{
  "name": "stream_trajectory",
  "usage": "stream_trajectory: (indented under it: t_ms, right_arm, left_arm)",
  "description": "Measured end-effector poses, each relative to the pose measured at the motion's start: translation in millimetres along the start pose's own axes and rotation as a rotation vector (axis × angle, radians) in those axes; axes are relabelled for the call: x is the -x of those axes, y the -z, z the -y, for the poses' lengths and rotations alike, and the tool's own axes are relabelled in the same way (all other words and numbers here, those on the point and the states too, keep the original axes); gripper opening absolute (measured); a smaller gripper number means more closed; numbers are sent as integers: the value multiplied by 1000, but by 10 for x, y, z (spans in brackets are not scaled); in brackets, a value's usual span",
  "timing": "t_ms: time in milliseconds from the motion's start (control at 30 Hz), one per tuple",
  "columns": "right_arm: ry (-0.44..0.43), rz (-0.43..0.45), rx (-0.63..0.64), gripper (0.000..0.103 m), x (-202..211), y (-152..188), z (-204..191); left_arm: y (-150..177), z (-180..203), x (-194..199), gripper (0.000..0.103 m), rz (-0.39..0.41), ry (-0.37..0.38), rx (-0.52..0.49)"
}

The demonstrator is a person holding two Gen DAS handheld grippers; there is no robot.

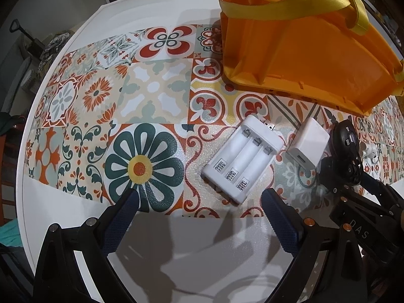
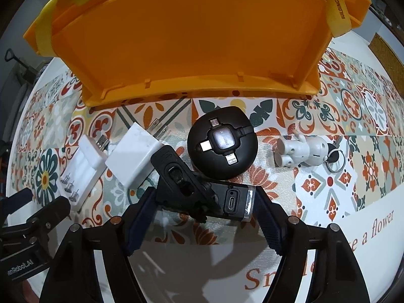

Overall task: Organize rigid objects
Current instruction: 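Grasp the black rectangular gadget with the right tool while the left tool grasps the white adapter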

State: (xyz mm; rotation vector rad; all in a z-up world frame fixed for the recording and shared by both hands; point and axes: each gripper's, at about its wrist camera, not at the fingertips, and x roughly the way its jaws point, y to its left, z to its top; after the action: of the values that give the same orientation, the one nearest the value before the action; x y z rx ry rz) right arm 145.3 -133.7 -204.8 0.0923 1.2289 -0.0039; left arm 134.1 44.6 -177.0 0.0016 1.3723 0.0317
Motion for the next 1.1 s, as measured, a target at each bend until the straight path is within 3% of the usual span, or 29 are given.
stream_trajectory:
  t_ms: [367, 900, 1100]
  right_arm:
    - [-28, -7, -23, 75, 166, 172, 148]
    - [-33, 13, -113, 75, 539, 225, 594]
    - [-22, 14, -152, 75, 642, 254, 796]
  left_arm:
    - [69, -16, 43, 99, -15, 44, 25]
    - [-102, 585, 278, 97, 93, 141, -189]
    - [-180, 823, 196, 88, 91, 165, -298]
